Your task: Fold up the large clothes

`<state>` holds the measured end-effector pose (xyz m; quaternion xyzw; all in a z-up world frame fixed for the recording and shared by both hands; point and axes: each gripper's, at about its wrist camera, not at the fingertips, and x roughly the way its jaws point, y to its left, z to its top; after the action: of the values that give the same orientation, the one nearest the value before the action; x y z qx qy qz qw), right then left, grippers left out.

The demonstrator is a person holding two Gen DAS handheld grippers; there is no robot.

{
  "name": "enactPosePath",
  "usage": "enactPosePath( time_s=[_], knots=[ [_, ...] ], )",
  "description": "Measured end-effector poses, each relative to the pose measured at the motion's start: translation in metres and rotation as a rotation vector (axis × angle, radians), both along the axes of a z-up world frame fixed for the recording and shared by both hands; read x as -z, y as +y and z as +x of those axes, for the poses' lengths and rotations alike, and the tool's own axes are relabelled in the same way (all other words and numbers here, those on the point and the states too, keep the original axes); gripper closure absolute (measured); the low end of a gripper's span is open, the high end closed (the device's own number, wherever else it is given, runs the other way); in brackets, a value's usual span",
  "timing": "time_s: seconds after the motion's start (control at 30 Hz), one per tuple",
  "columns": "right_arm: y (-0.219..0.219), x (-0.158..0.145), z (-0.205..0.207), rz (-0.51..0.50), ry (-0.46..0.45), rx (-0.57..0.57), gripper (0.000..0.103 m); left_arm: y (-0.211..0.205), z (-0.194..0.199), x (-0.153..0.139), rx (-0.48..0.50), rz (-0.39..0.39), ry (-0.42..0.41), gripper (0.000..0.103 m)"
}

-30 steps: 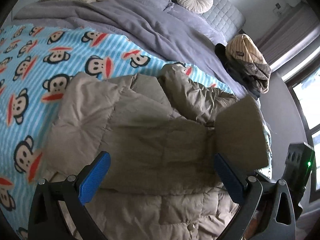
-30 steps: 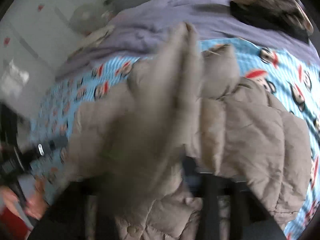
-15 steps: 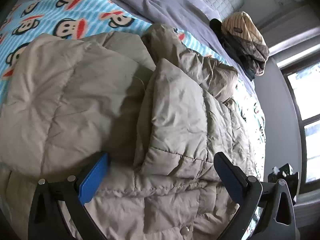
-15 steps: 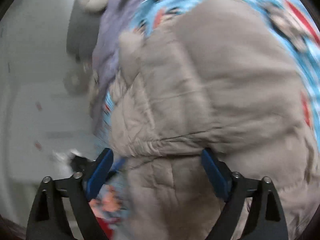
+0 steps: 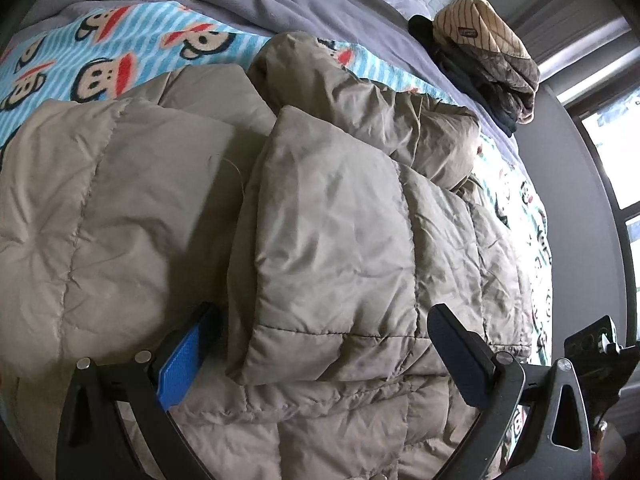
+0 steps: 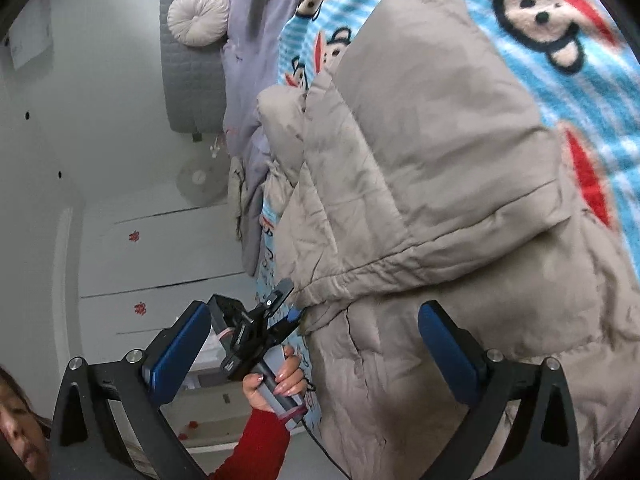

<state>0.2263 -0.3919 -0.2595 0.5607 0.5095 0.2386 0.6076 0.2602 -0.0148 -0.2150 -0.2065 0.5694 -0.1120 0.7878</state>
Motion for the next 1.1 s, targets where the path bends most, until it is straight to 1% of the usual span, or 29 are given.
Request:
enactPosePath(
  time_s=[0.07, 0.17, 0.23, 0.3, 0.33, 0.37, 0.4, 0.43, 0.47, 0.53, 0.57, 0.6, 0.63, 0.67, 0.7, 0.77, 0.8, 0.87, 0.93, 1.03, 1.07, 1.1],
  knots=[
    [0.003, 0.001, 0.001, -0.015, 0.002, -0.008, 0.000, -0.001, 0.000, 0.000, 0.000, 0.000, -0.001, 0.000],
    [0.004, 0.000, 0.001, -0.103, 0.026, -0.022, 0.000, -0.001, 0.002, 0.001, 0.003, -0.001, 0.000, 0.000],
    [0.006, 0.006, 0.001, -0.140, 0.055, -0.030, 0.000, -0.002, 0.003, 0.002, 0.005, 0.001, 0.005, 0.000],
    [0.007, 0.012, 0.000, -0.149, 0.075, -0.025, 0.000, -0.006, 0.005, 0.001, 0.010, 0.008, -0.002, 0.004],
    [0.007, 0.014, 0.000, -0.158, 0.080, -0.019, 0.000, -0.009, 0.007, 0.000, 0.016, 0.012, -0.007, 0.019],
    [0.008, 0.014, 0.002, -0.166, 0.079, -0.013, 0.000, -0.011, 0.010, 0.000, 0.022, 0.013, -0.005, 0.041],
    [0.008, 0.015, 0.005, -0.175, 0.075, -0.006, 0.000, -0.013, 0.011, 0.000, 0.025, 0.018, 0.001, 0.052],
    [0.009, 0.013, 0.007, -0.189, 0.073, 0.004, 0.000, -0.012, 0.012, -0.001, 0.024, 0.005, -0.003, 0.076],
    [0.009, 0.012, 0.010, -0.202, 0.069, 0.012, 0.000, -0.011, 0.011, -0.003, 0.021, -0.012, -0.008, 0.088],
    [0.008, 0.005, 0.017, -0.249, 0.050, 0.029, 0.000, -0.005, 0.006, -0.014, 0.005, -0.035, -0.049, 0.088],
    [0.009, 0.000, 0.019, -0.283, 0.033, 0.035, 0.006, -0.001, 0.001, -0.020, 0.004, -0.034, -0.072, 0.088],
    [0.008, -0.004, 0.021, -0.309, 0.024, 0.037, 0.031, 0.003, -0.005, -0.026, 0.000, -0.031, -0.096, 0.088],
    [0.008, -0.009, 0.024, -0.363, 0.020, 0.026, 0.075, 0.007, -0.012, -0.031, -0.003, -0.029, -0.110, 0.088],
    [0.007, -0.011, 0.026, -0.404, 0.024, 0.015, 0.087, 0.010, -0.017, -0.032, -0.003, -0.032, -0.112, 0.088],
    [0.006, -0.012, 0.027, -0.423, 0.017, 0.008, 0.089, 0.013, -0.022, -0.030, -0.004, -0.028, -0.104, 0.088],
    [0.007, -0.013, 0.029, -0.448, -0.001, -0.014, 0.089, 0.015, -0.029, -0.019, 0.001, 0.008, -0.070, 0.088],
    [0.009, -0.011, 0.030, -0.473, -0.006, -0.030, 0.089, 0.015, -0.029, -0.007, 0.000, 0.039, -0.038, 0.088],
    [0.014, -0.006, 0.032, -0.527, -0.011, -0.065, 0.089, 0.019, -0.030, 0.007, -0.004, 0.051, -0.012, 0.088],
    [0.020, 0.003, 0.033, -0.550, 0.006, -0.086, 0.089, 0.022, -0.029, 0.005, -0.020, 0.047, -0.005, 0.088],
    [0.016, 0.003, 0.032, -0.540, 0.009, -0.096, 0.088, 0.029, -0.033, -0.013, -0.029, 0.110, -0.017, 0.088],
    [0.015, 0.001, 0.030, -0.542, 0.011, -0.109, 0.085, 0.032, -0.035, -0.020, -0.027, 0.135, -0.024, 0.088],
    [0.014, -0.004, 0.027, -0.556, 0.020, -0.144, 0.071, 0.036, -0.037, -0.028, -0.025, 0.166, -0.035, 0.088]
  ],
)
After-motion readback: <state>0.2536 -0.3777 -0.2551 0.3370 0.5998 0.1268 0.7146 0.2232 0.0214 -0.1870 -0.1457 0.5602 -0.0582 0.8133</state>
